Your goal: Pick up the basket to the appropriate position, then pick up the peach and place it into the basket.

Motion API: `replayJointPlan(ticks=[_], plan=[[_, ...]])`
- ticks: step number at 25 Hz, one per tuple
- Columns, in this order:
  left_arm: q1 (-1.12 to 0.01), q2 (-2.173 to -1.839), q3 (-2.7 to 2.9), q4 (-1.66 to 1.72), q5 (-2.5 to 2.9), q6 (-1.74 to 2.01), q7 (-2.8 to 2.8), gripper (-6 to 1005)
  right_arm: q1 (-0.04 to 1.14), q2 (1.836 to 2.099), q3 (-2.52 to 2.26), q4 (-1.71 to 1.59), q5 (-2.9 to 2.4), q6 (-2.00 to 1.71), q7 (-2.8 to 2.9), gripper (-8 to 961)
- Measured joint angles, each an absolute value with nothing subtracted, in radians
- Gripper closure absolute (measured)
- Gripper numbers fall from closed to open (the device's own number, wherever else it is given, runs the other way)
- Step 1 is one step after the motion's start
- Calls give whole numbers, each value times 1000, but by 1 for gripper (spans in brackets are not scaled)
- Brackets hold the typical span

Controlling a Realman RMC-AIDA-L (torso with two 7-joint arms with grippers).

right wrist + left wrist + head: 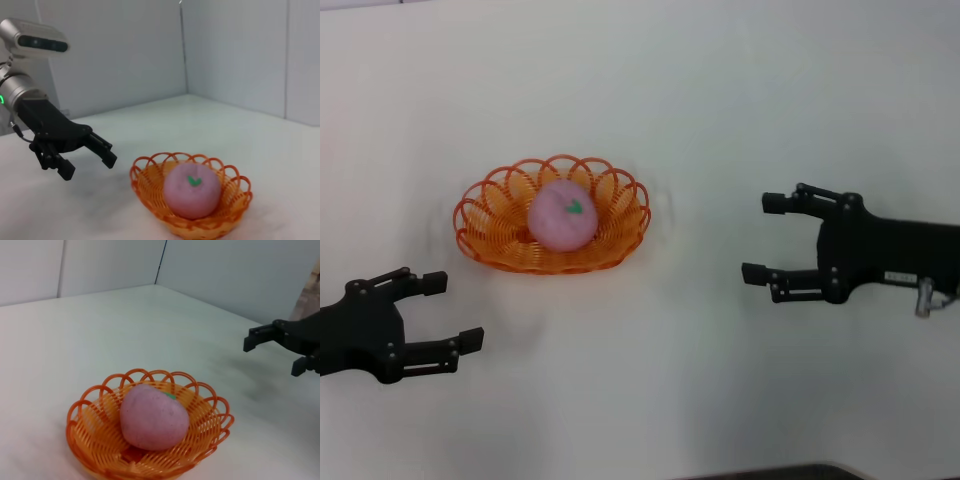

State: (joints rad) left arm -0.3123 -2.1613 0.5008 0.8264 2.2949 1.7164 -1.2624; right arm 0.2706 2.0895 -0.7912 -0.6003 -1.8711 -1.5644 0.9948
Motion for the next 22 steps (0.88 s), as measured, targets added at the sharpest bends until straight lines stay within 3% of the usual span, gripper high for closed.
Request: replayJointPlan(ticks=[22], plan=[[-306,-2163,500,818,2295,1706,-1262,79,291,2093,-769,-452,-1894,-1496,867,-2]])
